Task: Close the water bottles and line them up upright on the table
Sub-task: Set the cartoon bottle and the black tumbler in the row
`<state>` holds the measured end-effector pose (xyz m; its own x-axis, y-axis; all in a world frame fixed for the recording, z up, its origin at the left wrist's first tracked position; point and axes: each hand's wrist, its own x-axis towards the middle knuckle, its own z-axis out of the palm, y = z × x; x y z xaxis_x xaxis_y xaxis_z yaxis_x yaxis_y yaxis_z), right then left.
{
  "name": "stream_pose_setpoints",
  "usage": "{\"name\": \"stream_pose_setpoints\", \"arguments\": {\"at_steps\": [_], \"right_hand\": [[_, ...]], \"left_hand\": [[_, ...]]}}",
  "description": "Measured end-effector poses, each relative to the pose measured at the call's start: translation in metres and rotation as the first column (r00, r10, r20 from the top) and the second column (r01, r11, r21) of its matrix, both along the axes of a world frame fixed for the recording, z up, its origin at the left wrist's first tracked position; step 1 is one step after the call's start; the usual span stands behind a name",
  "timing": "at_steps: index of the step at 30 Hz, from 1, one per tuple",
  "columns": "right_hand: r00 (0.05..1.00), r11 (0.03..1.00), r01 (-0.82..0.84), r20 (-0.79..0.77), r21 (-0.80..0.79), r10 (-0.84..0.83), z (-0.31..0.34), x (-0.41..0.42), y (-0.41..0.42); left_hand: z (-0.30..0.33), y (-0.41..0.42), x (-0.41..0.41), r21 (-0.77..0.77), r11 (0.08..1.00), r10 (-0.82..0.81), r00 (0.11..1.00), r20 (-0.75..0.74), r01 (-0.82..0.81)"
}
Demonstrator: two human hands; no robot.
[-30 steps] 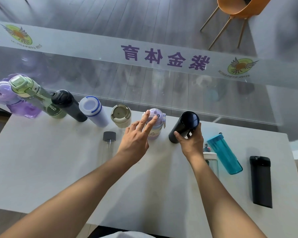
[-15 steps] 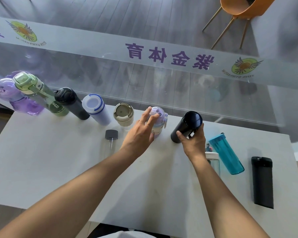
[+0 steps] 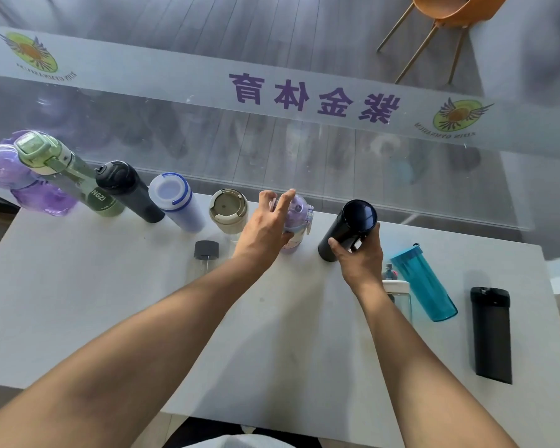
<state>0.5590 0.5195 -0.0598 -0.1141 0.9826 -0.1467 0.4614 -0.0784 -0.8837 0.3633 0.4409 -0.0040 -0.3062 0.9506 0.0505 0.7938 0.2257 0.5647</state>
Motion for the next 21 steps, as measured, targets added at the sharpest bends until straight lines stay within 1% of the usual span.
{"name": "stream_pose_setpoints", "arguments": {"at_steps": [5, 8, 10, 12, 16, 19, 21], "right_hand": [[1.0, 1.0, -0.006, 0.02, 0.005, 0.006, 0.0, -0.001, -0.002], [0.998, 1.0, -0.011, 0.067, -0.001, 0.011, 0.001, -0.001, 0.0], [0.994, 1.0, 0.003, 0.111, -0.024, 0.0, 0.001, -0.001, -0.001], [0.99, 0.999, 0.016, 0.14, -0.032, -0.012, 0.0, 0.003, -0.008], [0.982, 0.994, 0.071, 0.182, -0.077, -0.056, 0.003, 0.012, -0.042], [0.973, 0.985, 0.127, 0.207, -0.116, -0.101, 0.0, 0.02, -0.074], [0.968, 0.98, 0.139, 0.226, -0.14, -0.105, -0.001, 0.024, -0.095]], "left_hand": [[0.002, -0.003, 0.0, 0.02, 1.0, -0.01, 1.0, 0.012, 0.01], [-0.002, -0.021, -0.003, 0.018, 0.999, -0.03, 1.0, -0.002, 0.03], [-0.005, -0.041, -0.006, -0.025, 1.0, 0.014, 0.999, -0.037, -0.015], [-0.011, -0.066, -0.01, -0.069, 0.996, 0.056, 0.993, -0.104, -0.063], [-0.033, -0.119, -0.025, -0.133, 0.982, 0.11, 0.979, -0.173, -0.134], [-0.05, -0.146, -0.038, -0.271, 0.934, 0.173, 0.959, -0.226, -0.232], [-0.058, -0.158, -0.044, -0.372, 0.883, 0.214, 0.952, -0.221, -0.285]]}}
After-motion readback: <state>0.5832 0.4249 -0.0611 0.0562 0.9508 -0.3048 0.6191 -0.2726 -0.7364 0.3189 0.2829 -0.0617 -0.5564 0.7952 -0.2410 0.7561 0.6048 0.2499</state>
